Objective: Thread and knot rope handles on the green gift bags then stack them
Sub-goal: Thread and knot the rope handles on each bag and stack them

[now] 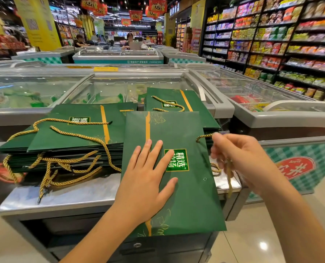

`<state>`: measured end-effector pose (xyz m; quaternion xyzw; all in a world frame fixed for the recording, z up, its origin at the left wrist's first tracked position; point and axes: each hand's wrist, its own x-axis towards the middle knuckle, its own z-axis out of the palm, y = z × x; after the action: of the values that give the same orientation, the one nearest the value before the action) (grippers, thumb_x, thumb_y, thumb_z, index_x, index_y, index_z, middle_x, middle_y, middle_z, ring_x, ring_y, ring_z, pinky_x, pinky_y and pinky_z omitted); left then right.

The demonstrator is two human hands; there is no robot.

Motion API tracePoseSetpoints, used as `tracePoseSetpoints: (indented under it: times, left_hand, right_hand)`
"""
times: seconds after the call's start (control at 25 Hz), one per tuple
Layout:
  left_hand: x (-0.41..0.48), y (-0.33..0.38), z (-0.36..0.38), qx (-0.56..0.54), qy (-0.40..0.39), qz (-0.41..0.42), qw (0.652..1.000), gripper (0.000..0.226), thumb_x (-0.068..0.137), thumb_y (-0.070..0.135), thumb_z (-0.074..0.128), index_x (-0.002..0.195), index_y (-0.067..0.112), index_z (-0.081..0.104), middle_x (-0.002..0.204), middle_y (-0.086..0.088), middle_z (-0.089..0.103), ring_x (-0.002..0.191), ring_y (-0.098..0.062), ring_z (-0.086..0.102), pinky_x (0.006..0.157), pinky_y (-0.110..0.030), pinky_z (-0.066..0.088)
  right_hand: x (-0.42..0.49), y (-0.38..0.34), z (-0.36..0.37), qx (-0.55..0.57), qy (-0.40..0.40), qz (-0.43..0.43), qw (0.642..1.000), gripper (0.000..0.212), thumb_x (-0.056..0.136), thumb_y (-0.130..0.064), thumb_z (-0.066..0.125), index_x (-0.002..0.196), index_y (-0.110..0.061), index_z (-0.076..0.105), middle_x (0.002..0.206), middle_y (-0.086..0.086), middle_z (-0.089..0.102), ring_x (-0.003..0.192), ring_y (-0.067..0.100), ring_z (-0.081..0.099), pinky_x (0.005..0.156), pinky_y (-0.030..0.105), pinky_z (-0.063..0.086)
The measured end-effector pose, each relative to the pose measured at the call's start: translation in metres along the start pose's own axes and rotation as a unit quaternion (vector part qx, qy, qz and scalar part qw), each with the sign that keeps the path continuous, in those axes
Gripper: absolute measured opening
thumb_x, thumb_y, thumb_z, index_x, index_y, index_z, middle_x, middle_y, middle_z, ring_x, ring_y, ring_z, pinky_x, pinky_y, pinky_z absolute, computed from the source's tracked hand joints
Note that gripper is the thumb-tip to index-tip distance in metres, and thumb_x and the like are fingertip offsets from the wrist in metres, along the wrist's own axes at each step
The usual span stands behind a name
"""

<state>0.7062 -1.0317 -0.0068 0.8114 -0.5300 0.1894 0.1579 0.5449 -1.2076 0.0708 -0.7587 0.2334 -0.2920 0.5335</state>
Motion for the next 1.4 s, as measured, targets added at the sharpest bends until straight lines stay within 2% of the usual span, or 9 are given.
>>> tracePoseSetpoints:
  times: [0.08, 0.24, 0.4, 0.52, 0.84, 1.0, 1.16, 1.28, 1.4]
  left_hand:
    - [-0.002, 0.002, 0.0, -0.017, 0.009, 0.002, 1.0, 0.065, 0.097, 0.061, 0.031, 0.154, 0.031, 0.034, 0.166, -0.002, 0.021, 0.155, -0.024, 0.008, 0.123, -0.046, 0.009]
    - [-0.002, 0.001, -0.003, -0.077, 0.033, 0.007, 0.996, 0.063, 0.082, 0.068, 0.052, 0.135, 0.034, 0.056, 0.147, 0.006, 0.046, 0.138, -0.021, 0.036, 0.107, -0.034, 0.022]
    - [0.0, -0.003, -0.009, -0.199, -0.004, -0.021, 0.98, 0.044, 0.076, 0.067, 0.06, 0.111, 0.041, 0.067, 0.12, 0.022, 0.054, 0.113, -0.005, 0.041, 0.089, -0.031, 0.029]
    - [0.002, -0.01, -0.014, -0.308, -0.043, -0.041, 0.95, 0.012, 0.089, 0.034, 0.065, 0.096, 0.039, 0.073, 0.095, 0.023, 0.066, 0.096, -0.002, 0.052, 0.089, -0.035, 0.036]
    - [0.011, -0.001, -0.024, -0.399, -0.113, -0.105, 0.904, 0.011, 0.088, 0.036, 0.074, 0.082, 0.027, 0.076, 0.07, 0.012, 0.068, 0.062, -0.002, 0.053, 0.071, -0.031, 0.041]
    - [0.009, -0.005, -0.028, -0.561, -0.066, -0.194, 0.802, 0.007, 0.093, 0.016, 0.069, 0.091, 0.01, 0.073, 0.075, -0.008, 0.076, 0.071, -0.024, 0.064, 0.066, -0.029, 0.05]
    - [0.006, -0.006, -0.03, -0.583, -0.029, -0.194, 0.788, 0.009, 0.095, 0.016, 0.066, 0.092, 0.011, 0.073, 0.073, -0.008, 0.075, 0.072, -0.02, 0.064, 0.065, -0.022, 0.05]
    - [0.005, -0.006, -0.029, -0.578, -0.019, -0.189, 0.794, 0.009, 0.093, 0.017, 0.068, 0.089, 0.011, 0.074, 0.072, -0.007, 0.074, 0.071, -0.011, 0.068, 0.071, -0.019, 0.049]
    - [0.006, -0.005, -0.028, -0.557, -0.027, -0.17, 0.812, 0.012, 0.093, 0.021, 0.068, 0.089, 0.013, 0.074, 0.074, -0.004, 0.075, 0.071, -0.008, 0.068, 0.07, -0.018, 0.049]
  right_hand:
    - [0.001, -0.013, 0.012, 0.176, -0.084, 0.047, 0.98, 0.023, 0.101, -0.028, 0.056, 0.105, -0.007, 0.065, 0.074, 0.012, 0.065, 0.047, 0.018, 0.051, 0.037, 0.022, 0.036]
    - [0.016, 0.002, 0.055, 0.215, -0.091, 0.023, 0.972, 0.022, 0.103, -0.016, 0.055, 0.125, -0.013, 0.053, 0.078, 0.014, 0.067, 0.05, 0.021, 0.057, 0.038, 0.024, 0.044]
    - [0.025, 0.028, 0.075, 0.226, -0.027, 0.013, 0.974, 0.02, 0.104, -0.01, 0.053, 0.124, -0.012, 0.053, 0.081, 0.018, 0.067, 0.059, 0.024, 0.063, 0.048, 0.028, 0.054]
    - [0.027, 0.035, 0.075, 0.235, -0.015, 0.012, 0.972, 0.02, 0.104, -0.009, 0.054, 0.124, -0.009, 0.054, 0.08, 0.018, 0.068, 0.061, 0.024, 0.065, 0.05, 0.028, 0.056]
    - [0.025, 0.035, 0.074, 0.25, -0.032, 0.013, 0.968, 0.017, 0.103, -0.012, 0.057, 0.119, -0.007, 0.059, 0.08, 0.014, 0.069, 0.065, 0.023, 0.067, 0.056, 0.029, 0.058]
    - [0.023, 0.035, 0.074, 0.214, -0.069, 0.021, 0.974, 0.023, 0.098, -0.021, 0.064, 0.11, -0.001, 0.066, 0.08, 0.009, 0.071, 0.065, 0.019, 0.063, 0.056, 0.024, 0.054]
    - [0.015, 0.028, 0.065, 0.036, -0.18, -0.029, 0.983, 0.03, 0.082, -0.03, 0.079, 0.106, -0.014, 0.07, 0.088, 0.007, 0.075, 0.071, 0.018, 0.065, 0.064, 0.029, 0.057]
    - [0.012, 0.028, 0.063, 0.025, -0.205, -0.045, 0.977, 0.046, 0.072, -0.018, 0.086, 0.113, -0.012, 0.067, 0.094, 0.013, 0.075, 0.083, 0.033, 0.071, 0.084, 0.046, 0.059]
    - [0.012, 0.031, 0.059, 0.024, -0.212, -0.057, 0.975, 0.038, 0.08, -0.005, 0.083, 0.114, -0.011, 0.069, 0.091, 0.01, 0.075, 0.081, 0.023, 0.069, 0.084, 0.04, 0.059]
